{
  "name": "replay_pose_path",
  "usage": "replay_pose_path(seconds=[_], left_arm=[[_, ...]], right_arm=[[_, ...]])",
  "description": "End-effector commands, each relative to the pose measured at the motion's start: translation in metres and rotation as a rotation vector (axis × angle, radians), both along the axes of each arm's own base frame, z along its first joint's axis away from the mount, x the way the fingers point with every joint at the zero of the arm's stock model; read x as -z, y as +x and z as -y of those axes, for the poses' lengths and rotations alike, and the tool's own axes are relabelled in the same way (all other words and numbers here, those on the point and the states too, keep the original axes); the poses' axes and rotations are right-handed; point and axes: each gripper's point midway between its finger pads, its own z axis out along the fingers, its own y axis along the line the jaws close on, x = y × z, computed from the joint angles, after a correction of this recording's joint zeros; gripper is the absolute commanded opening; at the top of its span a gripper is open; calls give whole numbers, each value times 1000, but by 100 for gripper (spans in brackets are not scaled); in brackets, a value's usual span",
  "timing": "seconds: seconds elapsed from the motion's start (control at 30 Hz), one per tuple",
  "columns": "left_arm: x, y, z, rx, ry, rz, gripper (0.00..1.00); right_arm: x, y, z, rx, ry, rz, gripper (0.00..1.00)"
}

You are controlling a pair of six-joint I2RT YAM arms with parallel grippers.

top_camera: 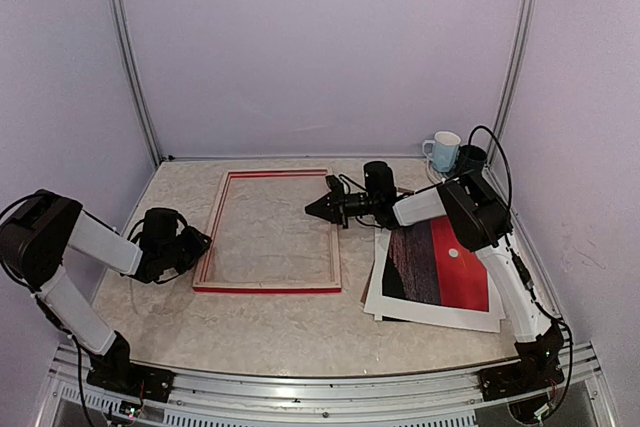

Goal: Put the photo into the frame
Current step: Place the glass panel on the frame body.

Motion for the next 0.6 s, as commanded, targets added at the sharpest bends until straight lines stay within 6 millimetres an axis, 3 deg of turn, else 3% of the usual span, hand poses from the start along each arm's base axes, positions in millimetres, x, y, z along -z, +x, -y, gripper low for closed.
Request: replay_pose_path(seconds=[0.0,0.23,0.57], left_arm=[[12,-8,0,11,-6,-39,40],[13,-9,1,14,-12,-41,40],[15,-10,2,18,-22,-44,40]], right_arm=[[-8,-9,-1,-34,6,30,0],[-9,-6,-2,-31,10,39,0],[-40,-3,-14,-51,67,128,0]])
